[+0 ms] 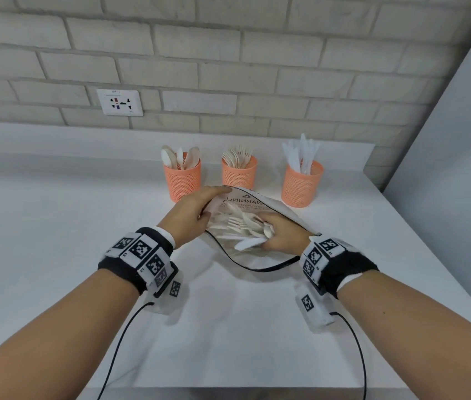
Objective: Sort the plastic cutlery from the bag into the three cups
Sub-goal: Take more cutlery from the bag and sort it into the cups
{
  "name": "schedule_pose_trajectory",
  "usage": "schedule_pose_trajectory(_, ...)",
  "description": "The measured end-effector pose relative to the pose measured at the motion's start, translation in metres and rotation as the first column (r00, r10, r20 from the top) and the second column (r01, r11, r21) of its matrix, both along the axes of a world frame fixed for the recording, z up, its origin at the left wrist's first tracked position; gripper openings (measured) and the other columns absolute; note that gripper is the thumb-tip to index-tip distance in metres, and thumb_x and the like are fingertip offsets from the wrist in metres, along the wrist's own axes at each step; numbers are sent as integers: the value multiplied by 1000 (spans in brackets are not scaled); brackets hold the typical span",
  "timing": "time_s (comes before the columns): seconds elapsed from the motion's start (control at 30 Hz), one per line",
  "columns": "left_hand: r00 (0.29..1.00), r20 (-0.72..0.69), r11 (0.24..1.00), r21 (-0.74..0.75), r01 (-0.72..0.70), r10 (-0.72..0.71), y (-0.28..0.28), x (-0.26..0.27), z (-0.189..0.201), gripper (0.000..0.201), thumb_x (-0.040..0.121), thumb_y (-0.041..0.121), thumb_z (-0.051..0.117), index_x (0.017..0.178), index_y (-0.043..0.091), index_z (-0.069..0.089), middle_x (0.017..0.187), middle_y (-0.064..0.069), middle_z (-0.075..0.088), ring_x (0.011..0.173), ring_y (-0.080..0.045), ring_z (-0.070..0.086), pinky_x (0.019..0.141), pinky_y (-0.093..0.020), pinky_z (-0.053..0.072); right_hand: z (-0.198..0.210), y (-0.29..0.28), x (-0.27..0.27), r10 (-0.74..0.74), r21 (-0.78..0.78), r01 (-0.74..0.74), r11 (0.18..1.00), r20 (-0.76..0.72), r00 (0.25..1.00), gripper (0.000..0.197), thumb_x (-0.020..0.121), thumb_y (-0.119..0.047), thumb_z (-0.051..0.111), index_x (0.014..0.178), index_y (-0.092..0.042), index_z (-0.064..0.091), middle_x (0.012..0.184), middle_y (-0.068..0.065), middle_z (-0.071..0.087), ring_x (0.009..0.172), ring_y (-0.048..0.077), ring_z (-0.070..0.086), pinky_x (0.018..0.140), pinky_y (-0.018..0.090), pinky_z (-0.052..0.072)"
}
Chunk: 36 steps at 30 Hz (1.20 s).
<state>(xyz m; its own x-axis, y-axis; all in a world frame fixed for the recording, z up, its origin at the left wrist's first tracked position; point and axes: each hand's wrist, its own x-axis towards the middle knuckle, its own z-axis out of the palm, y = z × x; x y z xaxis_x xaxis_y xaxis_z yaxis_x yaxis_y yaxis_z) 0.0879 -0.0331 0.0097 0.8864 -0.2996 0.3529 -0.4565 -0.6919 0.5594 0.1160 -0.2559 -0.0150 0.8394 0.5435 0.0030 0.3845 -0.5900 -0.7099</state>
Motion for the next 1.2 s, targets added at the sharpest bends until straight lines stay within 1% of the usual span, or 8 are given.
schedule_pose_trajectory(0.2,999,-34,999,25,-34,35,3,-1,1,54,86,-9,45,131,19,49,125,10,52,92,-4,45,78,-6,32,8,-5,0,-40,11,40,999,13,999,44,74,-15,76,115,-16,59,109,-6,63,103,12,57,86,10,42)
schedule_pose_trajectory(0.33,994,-78,997,-2,-78,78,4,1,-1,34,87,-7,42,111,15,51,92,-11,60,68,-20,46,64,-30,36,17,-4,-7,-3,35,1,999,41,999,54,75,-13,76,125,-16,55,116,-9,58,109,6,52,88,7,34)
schedule_pose_trajectory(0.47,993,-82,995,-49,-88,84,-3,6,-1,36,86,-8,41,112,16,42,93,-6,58,73,-25,50,62,-20,39,22,0,-14,-13,85,5,996,99,995,54,75,-6,74,124,-13,54,111,-14,56,106,5,51,82,-5,32)
schedule_pose_trajectory(0.63,991,-111,994,-66,-86,78,-9,12,9,63,87,-8,42,141,20,27,105,2,54,78,-14,51,68,-20,38,36,-3,-24,-58,101,42,994,167,984,47,75,-8,73,119,-12,54,100,-11,56,97,13,54,86,24,43)
schedule_pose_trajectory(0.8,977,-202,998,25,-66,69,-9,18,15,58,87,-7,36,135,25,45,127,-2,56,102,-24,56,78,-23,41,51,-16,-30,-131,372,139,918,-46,990,33,79,1,69,100,-21,56,81,-9,60,68,-9,58,65,7,43)
schedule_pose_trajectory(0.93,972,-227,997,70,-44,59,-11,21,16,53,89,-5,34,131,23,51,136,-1,52,111,-22,54,86,-21,40,58,-17,-34,-198,502,223,836,-103,975,37,78,-3,71,112,-4,59,97,1,67,89,8,64,80,20,50)
schedule_pose_trajectory(1.03,953,-302,983,180,28,28,-19,21,10,48,93,-1,35,131,22,51,134,-4,51,119,-21,48,96,-24,36,70,-12,-37,-224,629,266,731,-148,963,26,79,3,67,101,-10,60,89,-4,68,79,3,68,73,18,55)
schedule_pose_trajectory(1.2,875,-483,942,283,180,-22,-17,21,-4,40,91,32,53,131,25,48,122,-1,45,111,-26,50,65,-33,57,89,-2,-36,-242,713,335,617,-233,942,32,79,5,66,83,-23,52,81,-5,66,76,13,67,77,34,56)
